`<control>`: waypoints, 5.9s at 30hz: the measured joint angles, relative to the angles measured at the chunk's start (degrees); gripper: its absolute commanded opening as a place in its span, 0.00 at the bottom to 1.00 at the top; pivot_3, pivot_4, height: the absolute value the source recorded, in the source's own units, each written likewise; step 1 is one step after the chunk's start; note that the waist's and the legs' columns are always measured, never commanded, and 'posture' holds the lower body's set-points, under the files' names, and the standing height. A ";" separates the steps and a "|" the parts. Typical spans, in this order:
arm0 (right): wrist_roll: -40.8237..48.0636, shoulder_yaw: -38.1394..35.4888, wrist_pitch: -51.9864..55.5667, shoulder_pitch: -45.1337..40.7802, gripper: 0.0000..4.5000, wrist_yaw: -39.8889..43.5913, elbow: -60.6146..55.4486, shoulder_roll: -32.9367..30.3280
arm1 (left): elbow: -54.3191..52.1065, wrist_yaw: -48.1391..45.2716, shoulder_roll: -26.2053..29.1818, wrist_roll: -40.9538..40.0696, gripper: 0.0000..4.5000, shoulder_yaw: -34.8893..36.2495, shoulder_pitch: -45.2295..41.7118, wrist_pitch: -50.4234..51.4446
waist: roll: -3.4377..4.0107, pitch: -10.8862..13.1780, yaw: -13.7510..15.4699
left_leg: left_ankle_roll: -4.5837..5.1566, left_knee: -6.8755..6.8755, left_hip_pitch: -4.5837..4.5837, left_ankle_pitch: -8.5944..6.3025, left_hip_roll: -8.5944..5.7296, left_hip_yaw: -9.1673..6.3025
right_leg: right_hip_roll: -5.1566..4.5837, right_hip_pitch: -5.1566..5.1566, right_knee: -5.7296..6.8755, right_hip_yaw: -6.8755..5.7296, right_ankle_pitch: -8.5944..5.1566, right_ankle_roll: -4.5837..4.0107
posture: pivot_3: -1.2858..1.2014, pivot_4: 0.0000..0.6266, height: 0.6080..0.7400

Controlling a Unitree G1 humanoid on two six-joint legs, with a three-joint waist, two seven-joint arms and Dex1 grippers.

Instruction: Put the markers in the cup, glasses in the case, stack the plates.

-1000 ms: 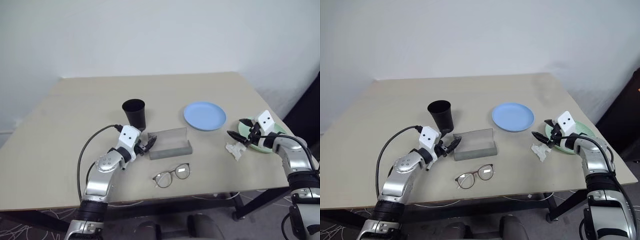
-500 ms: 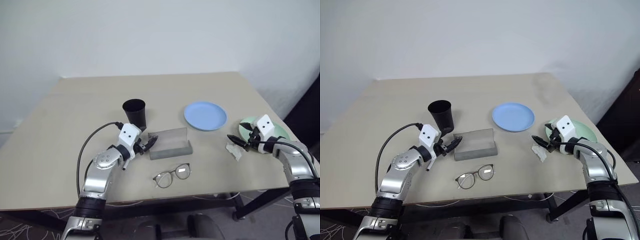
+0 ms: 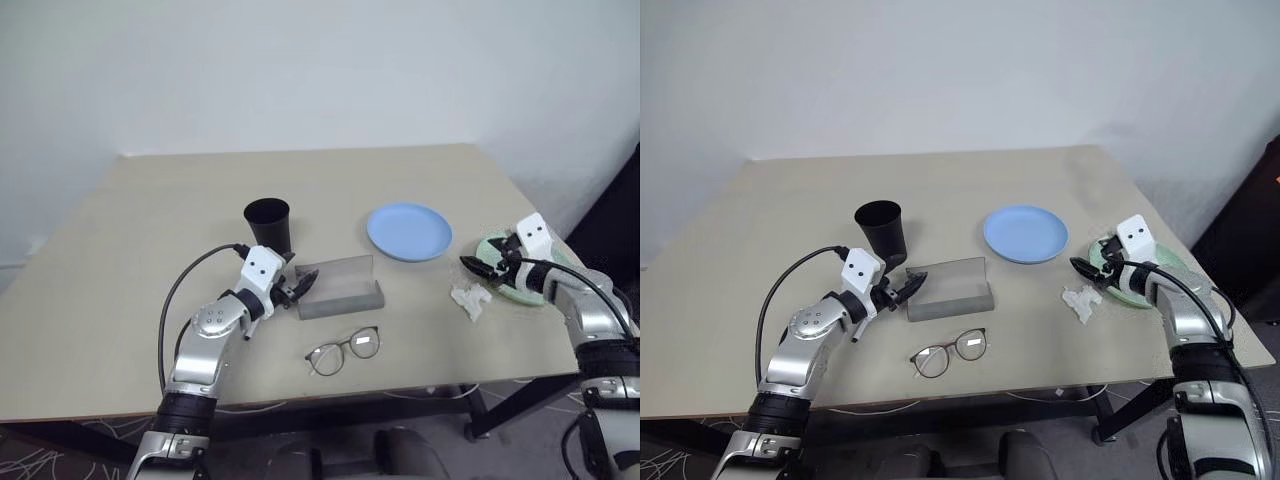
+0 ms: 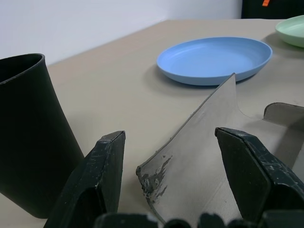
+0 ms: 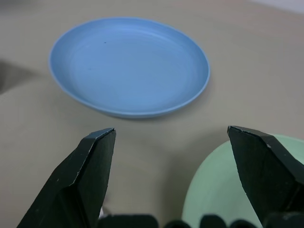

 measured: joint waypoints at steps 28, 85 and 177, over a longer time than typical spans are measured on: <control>-7.34 5.21 8.28 -10.71 0.32 -7.61 18.58 2.31 | -10.06 -10.03 0.78 -7.80 0.72 -3.66 2.18 5.86 | 0.03 -0.01 -0.04 | 0.06 -0.01 -0.01 0.03 -0.03 -0.02 | 0.01 0.01 0.00 0.04 0.00 0.00 | 0.52 0.00 0.94; -17.70 14.64 -33.25 -28.88 0.45 8.90 44.36 17.42 | -2.78 -7.75 1.05 -4.60 0.72 -3.94 -1.10 1.86 | 0.07 0.01 -1.23 | 0.16 -0.08 0.01 0.09 -0.06 -0.06 | 0.03 -0.01 0.07 0.06 0.01 0.00 | 0.52 0.00 0.94; -20.26 12.37 -29.45 -32.75 0.01 1.39 45.75 10.37 | -0.73 -8.95 -0.92 -3.39 0.72 -5.66 -2.49 0.19 | 0.10 0.00 -1.23 | 0.16 -0.03 0.01 0.11 -0.10 -0.05 | 0.01 0.02 0.10 0.09 0.01 0.00 | 0.52 0.00 0.94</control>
